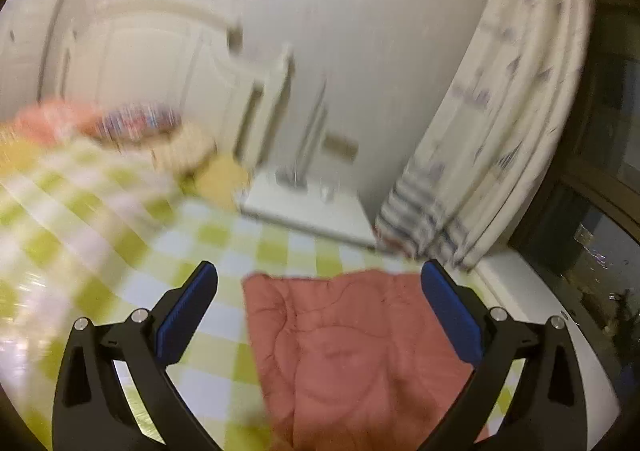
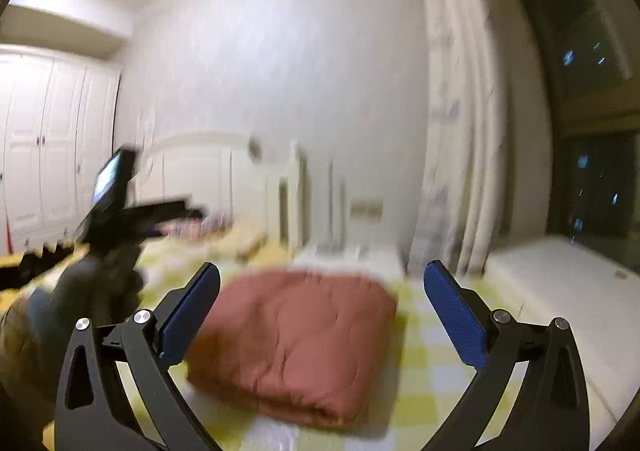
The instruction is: Fold large clothes
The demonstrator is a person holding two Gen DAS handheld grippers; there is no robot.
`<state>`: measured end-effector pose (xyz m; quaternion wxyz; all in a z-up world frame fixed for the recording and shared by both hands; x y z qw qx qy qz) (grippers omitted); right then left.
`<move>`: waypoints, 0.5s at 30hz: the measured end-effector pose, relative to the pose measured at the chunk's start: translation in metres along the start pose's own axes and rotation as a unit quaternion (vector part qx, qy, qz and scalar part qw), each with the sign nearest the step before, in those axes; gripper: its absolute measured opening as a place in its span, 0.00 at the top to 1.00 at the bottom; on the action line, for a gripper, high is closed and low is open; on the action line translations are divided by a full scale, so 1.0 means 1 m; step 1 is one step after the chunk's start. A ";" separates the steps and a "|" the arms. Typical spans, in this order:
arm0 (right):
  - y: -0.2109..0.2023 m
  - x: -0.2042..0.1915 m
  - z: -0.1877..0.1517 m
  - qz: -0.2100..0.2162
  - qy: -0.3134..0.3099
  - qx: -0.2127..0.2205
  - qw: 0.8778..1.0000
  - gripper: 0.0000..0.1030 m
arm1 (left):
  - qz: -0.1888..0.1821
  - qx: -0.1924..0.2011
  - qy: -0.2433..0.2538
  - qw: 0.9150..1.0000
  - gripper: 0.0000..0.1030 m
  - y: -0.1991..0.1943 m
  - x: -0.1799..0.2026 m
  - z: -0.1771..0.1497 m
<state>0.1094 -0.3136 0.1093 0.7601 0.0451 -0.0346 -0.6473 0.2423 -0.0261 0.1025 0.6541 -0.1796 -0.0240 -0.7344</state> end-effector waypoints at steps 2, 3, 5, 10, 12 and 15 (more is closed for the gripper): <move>-0.012 0.002 0.010 -0.013 0.013 0.020 1.000 0.04 | 0.026 0.042 0.027 0.998 0.02 -0.048 0.007 0.006; -0.014 0.000 0.009 -0.007 0.020 0.014 1.000 0.04 | 0.036 0.058 0.036 0.997 0.02 -0.064 0.009 0.007; -0.019 -0.004 0.003 0.002 0.031 0.002 1.000 0.04 | 0.056 0.100 0.063 0.991 0.02 -0.101 0.019 0.002; -0.026 -0.005 -0.029 -0.008 0.044 -0.044 0.998 0.04 | 0.025 0.071 0.087 0.993 0.02 -0.145 0.046 -0.059; -0.029 -0.001 -0.043 -0.017 0.063 -0.062 0.996 0.04 | 0.020 0.046 0.088 0.995 0.02 -0.148 0.053 -0.083; -0.034 0.000 -0.062 -0.022 0.083 -0.095 0.992 0.04 | 0.025 0.035 0.107 0.993 0.02 -0.148 0.064 -0.103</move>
Point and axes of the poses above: each gripper's, at about its wrist camera, not at the fingertips, and y roughly the way its jaws point, x to its right, z to its top, the point moved 7 cm from there along y, roughly the way its jaws point, and after that the axes turned 11 degrees about x, right-handed, at the moved point
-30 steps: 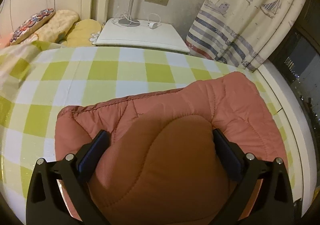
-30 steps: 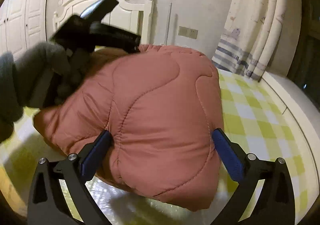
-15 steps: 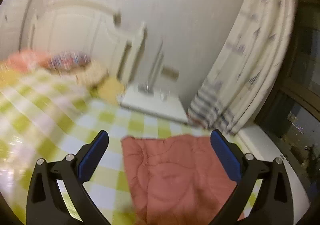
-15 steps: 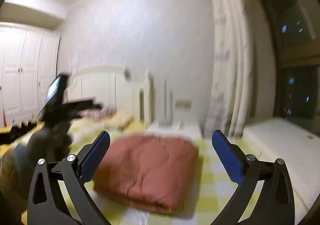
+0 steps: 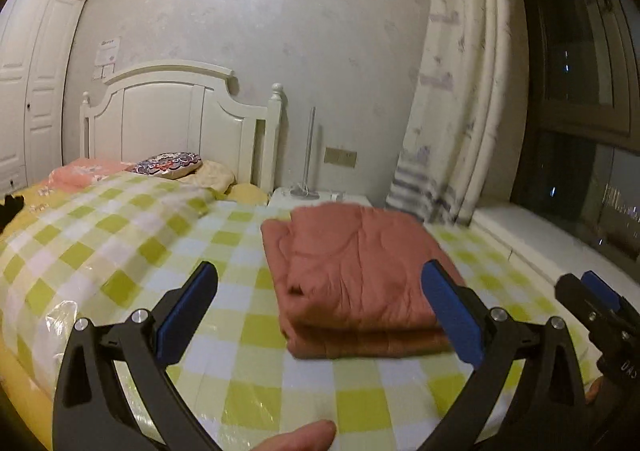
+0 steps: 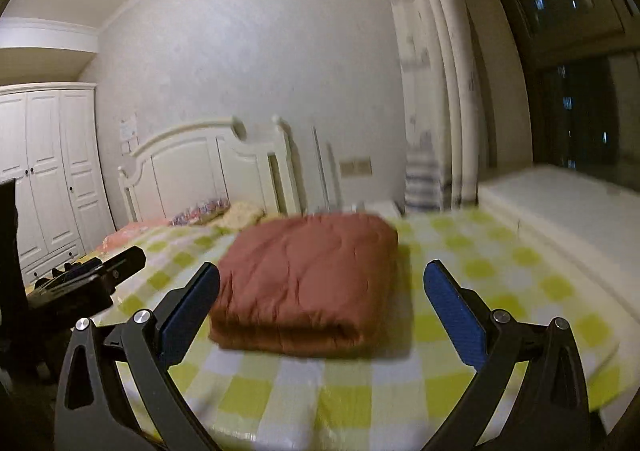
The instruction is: Fold large clothes
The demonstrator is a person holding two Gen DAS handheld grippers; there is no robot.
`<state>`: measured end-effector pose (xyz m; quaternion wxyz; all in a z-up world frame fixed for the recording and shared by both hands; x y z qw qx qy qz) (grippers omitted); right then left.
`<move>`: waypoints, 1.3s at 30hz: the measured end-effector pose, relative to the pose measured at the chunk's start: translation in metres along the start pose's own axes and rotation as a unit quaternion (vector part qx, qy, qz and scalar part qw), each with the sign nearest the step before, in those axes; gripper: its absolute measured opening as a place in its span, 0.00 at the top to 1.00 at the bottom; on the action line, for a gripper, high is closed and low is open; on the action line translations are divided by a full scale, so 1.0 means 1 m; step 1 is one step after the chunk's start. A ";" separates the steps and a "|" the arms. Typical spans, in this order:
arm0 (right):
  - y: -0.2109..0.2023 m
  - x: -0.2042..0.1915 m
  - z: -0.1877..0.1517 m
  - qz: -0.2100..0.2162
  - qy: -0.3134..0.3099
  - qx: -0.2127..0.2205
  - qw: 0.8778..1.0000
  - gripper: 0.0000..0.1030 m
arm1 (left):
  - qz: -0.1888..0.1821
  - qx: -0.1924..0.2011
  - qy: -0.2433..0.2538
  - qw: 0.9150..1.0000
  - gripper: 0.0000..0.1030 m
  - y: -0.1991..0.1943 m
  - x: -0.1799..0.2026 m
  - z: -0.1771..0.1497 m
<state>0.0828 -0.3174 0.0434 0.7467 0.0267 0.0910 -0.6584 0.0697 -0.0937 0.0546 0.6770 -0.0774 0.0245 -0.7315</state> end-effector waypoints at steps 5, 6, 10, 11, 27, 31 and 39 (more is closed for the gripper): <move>-0.004 -0.003 -0.022 -0.007 -0.003 -0.026 1.000 0.04 | 0.011 -0.004 0.005 1.000 0.02 -0.001 0.008 -0.009; -0.003 -0.004 -0.025 -0.008 -0.005 -0.030 1.000 0.04 | 0.012 -0.007 0.007 1.000 0.02 0.002 0.010 -0.012; -0.001 -0.010 -0.030 -0.006 -0.011 -0.038 0.999 0.04 | 0.030 -0.016 0.014 0.999 0.02 0.006 0.003 -0.020; -0.001 -0.012 -0.032 -0.007 -0.014 -0.039 0.999 0.04 | 0.034 -0.018 0.015 0.999 0.02 0.007 0.001 -0.021; 0.004 -0.016 -0.045 -0.011 -0.022 -0.063 0.998 0.04 | 0.048 -0.037 0.033 0.998 0.02 0.013 -0.005 -0.034; 0.005 -0.016 -0.047 -0.012 -0.018 -0.068 0.997 0.04 | 0.050 -0.042 0.041 0.997 0.02 0.015 -0.005 -0.037; 0.008 -0.015 -0.051 -0.014 -0.014 -0.076 0.997 0.04 | 0.051 -0.048 0.046 0.997 0.02 0.016 -0.005 -0.040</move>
Point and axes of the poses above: each gripper's, at about its wrist camera, not at the fingertips, and y roughly the way its jaws point, x to its right, z to its top, the point moved 7 cm from there along y, roughly the way its jaws point, and after that the axes turned 11 degrees about x, right-handed, at the moved point
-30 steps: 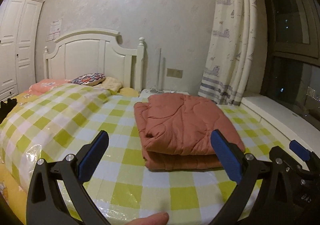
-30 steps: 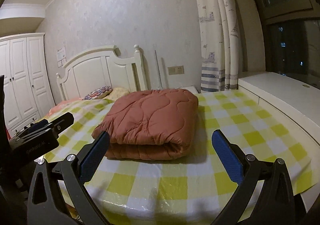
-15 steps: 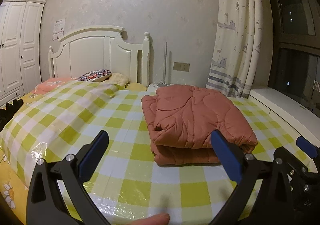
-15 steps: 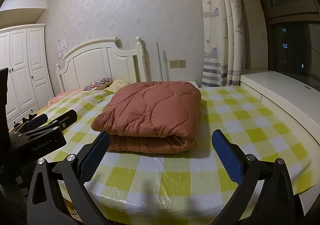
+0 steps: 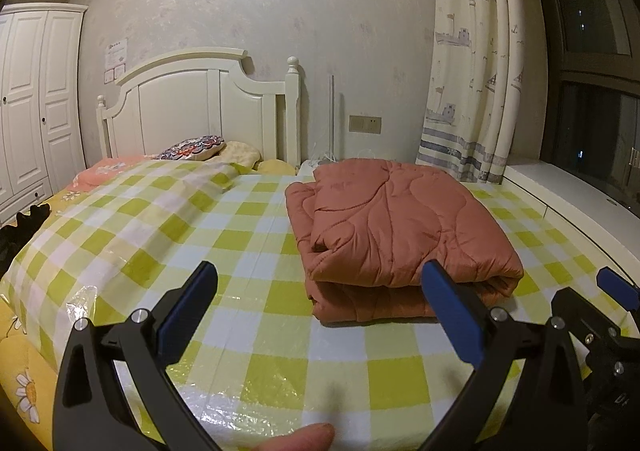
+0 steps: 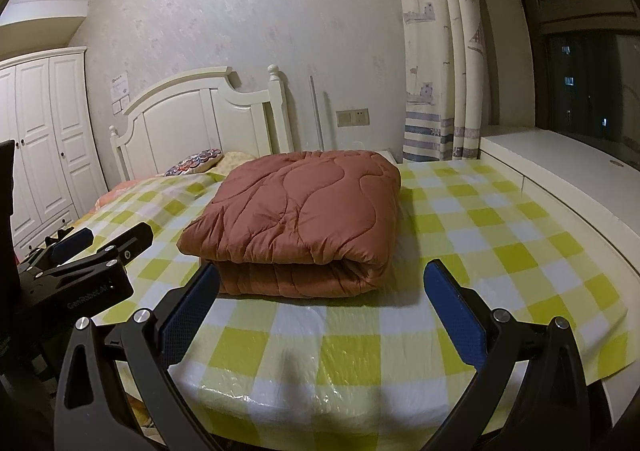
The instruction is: Fold large clothes
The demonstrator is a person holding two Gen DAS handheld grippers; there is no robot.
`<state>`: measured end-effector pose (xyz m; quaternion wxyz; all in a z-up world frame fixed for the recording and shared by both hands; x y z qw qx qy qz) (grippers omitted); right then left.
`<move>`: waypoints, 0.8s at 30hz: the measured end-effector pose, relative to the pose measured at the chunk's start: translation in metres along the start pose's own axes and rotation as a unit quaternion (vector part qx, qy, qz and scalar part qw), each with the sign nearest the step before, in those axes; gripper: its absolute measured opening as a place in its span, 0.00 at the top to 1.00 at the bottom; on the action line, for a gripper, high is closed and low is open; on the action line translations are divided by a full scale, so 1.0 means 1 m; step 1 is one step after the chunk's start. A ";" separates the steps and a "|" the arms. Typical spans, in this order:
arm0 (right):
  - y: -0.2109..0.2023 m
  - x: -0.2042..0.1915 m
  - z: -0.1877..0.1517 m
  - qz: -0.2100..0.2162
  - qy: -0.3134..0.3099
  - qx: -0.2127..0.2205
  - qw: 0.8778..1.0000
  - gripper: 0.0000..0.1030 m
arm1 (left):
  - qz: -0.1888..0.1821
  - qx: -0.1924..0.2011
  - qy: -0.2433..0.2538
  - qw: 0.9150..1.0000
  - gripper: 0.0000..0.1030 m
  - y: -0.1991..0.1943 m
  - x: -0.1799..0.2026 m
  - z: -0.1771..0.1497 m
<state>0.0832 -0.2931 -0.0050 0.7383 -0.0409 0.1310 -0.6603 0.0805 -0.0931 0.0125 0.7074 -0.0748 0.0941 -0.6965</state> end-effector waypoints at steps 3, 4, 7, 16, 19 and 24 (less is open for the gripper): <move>0.001 0.000 -0.001 -0.001 0.002 -0.001 1.000 0.04 | 0.000 -0.002 0.000 1.000 0.02 0.000 0.000 -0.001; 0.001 0.000 -0.001 -0.001 0.002 -0.002 1.000 0.04 | 0.000 -0.003 0.000 1.000 0.02 0.001 0.000 -0.001; 0.001 0.002 -0.001 -0.001 0.003 -0.002 1.000 0.04 | 0.000 -0.002 0.002 1.000 0.02 0.001 0.000 -0.001; 0.001 0.004 -0.004 -0.003 0.006 -0.006 1.000 0.04 | 0.000 -0.004 0.002 1.000 0.02 0.000 -0.001 -0.002; 0.002 0.005 -0.005 -0.005 0.009 -0.007 1.000 0.04 | 0.001 -0.004 0.003 1.000 0.02 0.000 0.000 -0.002; 0.002 0.006 -0.008 -0.006 0.013 -0.011 1.000 0.04 | 0.000 -0.004 0.005 1.000 0.02 0.000 -0.001 -0.003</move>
Point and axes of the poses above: each gripper's, at about its wrist camera, not at the fingertips, and y roughly the way its jaws point, x to its right, z to its top, the point moved 7 cm from there along y, roughly the way its jaws point, and after that the axes turned 11 degrees about x, right-handed, at the moved point
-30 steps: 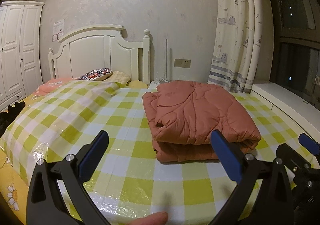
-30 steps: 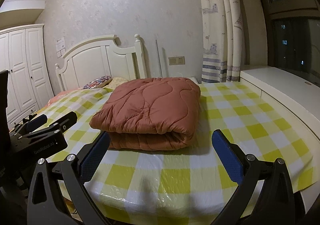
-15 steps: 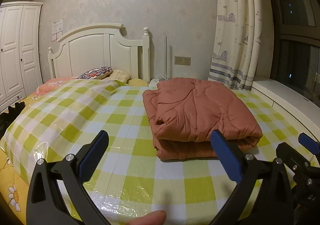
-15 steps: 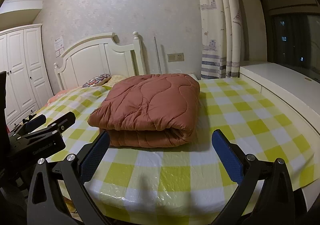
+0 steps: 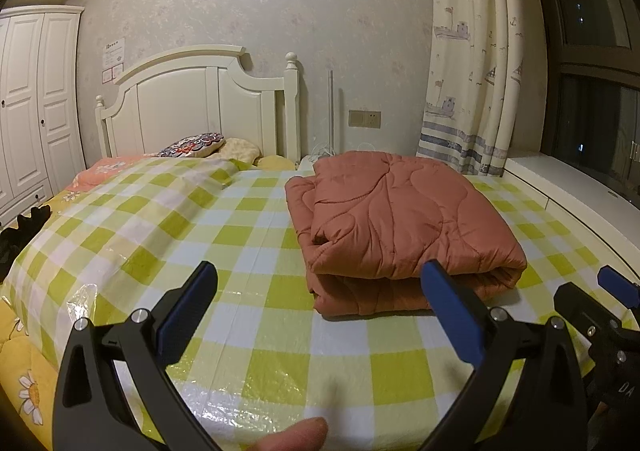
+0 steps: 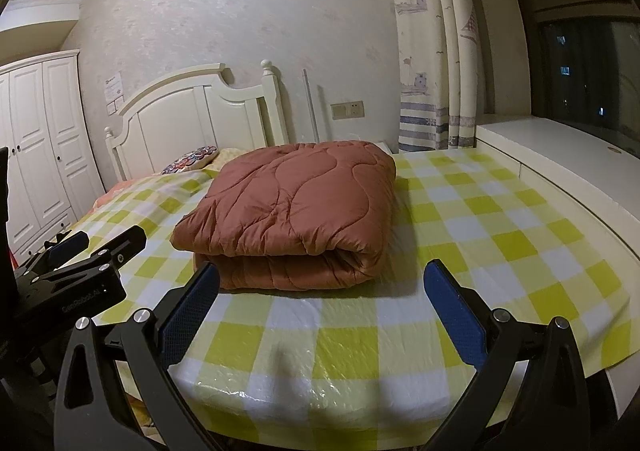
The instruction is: Fold large clothes
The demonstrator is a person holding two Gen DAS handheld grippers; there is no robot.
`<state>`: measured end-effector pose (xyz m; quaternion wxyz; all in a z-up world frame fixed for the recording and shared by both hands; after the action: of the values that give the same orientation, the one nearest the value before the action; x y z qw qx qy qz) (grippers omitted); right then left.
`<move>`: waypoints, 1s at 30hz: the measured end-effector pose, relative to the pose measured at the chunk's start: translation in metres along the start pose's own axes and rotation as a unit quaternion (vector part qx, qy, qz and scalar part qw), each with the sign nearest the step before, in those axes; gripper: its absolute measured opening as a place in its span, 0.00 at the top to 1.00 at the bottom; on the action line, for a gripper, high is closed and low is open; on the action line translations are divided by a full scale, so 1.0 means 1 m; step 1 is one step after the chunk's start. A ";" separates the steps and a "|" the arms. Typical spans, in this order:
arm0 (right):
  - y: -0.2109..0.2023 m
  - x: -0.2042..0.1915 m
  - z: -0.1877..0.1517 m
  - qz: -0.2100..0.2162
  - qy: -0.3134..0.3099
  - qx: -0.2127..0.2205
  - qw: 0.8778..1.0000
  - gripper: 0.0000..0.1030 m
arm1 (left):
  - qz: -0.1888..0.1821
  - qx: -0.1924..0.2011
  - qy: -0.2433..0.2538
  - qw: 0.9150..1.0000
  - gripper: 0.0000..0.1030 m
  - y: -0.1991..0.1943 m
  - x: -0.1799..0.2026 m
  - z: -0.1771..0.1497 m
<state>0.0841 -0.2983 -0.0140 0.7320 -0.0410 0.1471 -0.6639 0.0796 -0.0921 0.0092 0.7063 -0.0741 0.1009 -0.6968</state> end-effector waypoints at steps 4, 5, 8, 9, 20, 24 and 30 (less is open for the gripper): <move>0.001 0.000 -0.001 -0.001 0.002 -0.002 1.000 0.04 | -0.004 0.000 0.012 1.000 0.02 -0.001 0.001 -0.003; 0.001 0.001 -0.002 -0.001 0.002 -0.003 1.000 0.04 | -0.005 0.000 0.015 1.000 0.02 0.000 0.001 -0.003; 0.001 0.001 -0.002 0.000 0.003 -0.004 1.000 0.04 | -0.009 -0.001 0.022 1.000 0.02 0.000 0.002 -0.005; 0.001 0.002 -0.003 -0.001 0.004 -0.004 1.000 0.04 | -0.009 -0.001 0.023 1.000 0.02 0.000 0.003 -0.005; 0.002 0.001 -0.003 -0.001 0.005 -0.005 1.000 0.04 | -0.007 0.001 0.023 1.000 0.02 0.001 -0.002 -0.004; 0.002 0.001 -0.003 -0.001 0.005 -0.005 1.000 0.04 | -0.009 0.000 0.025 1.000 0.02 0.001 -0.002 -0.004; 0.002 0.000 -0.003 -0.002 0.005 -0.005 1.000 0.04 | -0.009 0.000 0.025 1.000 0.02 0.001 -0.002 -0.004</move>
<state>0.0846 -0.2972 -0.0176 0.7298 -0.0416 0.1545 -0.6647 0.0794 -0.0902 0.0055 0.6975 -0.0576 0.1176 -0.7045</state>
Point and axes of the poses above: each gripper's, at about its wrist camera, not at the fingertips, and y roughly the way its jaws point, x to its right, z to its top, the point moved 7 cm from there along y, roughly the way its jaws point, and after that the axes turned 11 degrees about x, right-handed, at the moved point
